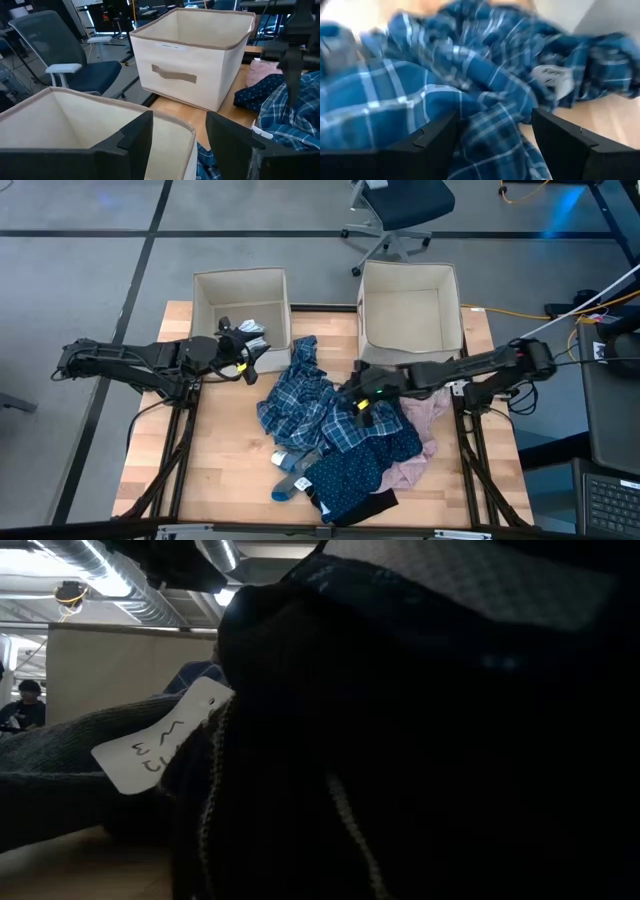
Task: Sort clothes
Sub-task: Put the blue polo shirt into the right laundry bin
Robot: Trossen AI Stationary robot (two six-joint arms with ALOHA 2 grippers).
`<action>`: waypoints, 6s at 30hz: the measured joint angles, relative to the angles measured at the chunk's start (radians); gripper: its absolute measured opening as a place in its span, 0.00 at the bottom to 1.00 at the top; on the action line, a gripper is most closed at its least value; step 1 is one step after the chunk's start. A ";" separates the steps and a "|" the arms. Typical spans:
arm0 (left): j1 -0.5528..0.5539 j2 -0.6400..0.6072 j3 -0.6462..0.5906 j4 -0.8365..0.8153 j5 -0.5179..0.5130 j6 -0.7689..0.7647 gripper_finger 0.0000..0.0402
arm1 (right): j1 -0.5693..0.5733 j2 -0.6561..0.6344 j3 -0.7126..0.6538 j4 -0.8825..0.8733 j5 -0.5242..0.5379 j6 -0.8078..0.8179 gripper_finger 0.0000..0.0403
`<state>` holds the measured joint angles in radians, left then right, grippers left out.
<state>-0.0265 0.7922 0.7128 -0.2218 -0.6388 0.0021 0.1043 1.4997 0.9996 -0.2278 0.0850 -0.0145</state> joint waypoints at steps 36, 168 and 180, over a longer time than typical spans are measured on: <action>0.000 0.002 0.000 -0.002 0.002 -0.031 0.44 | -0.118 0.410 0.190 0.104 -0.035 -0.218 0.04; 0.001 0.002 0.000 0.003 -0.001 -0.095 0.44 | -0.771 -0.433 0.393 -0.367 0.449 -0.556 0.04; 0.001 0.002 0.000 0.002 -0.001 -0.093 0.44 | -0.840 -0.428 0.038 -0.154 0.408 -0.505 0.04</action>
<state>-0.0254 0.7945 0.7128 -0.2195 -0.6395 -0.0914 -0.7355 1.0716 1.0374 -0.3817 0.4931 -0.5196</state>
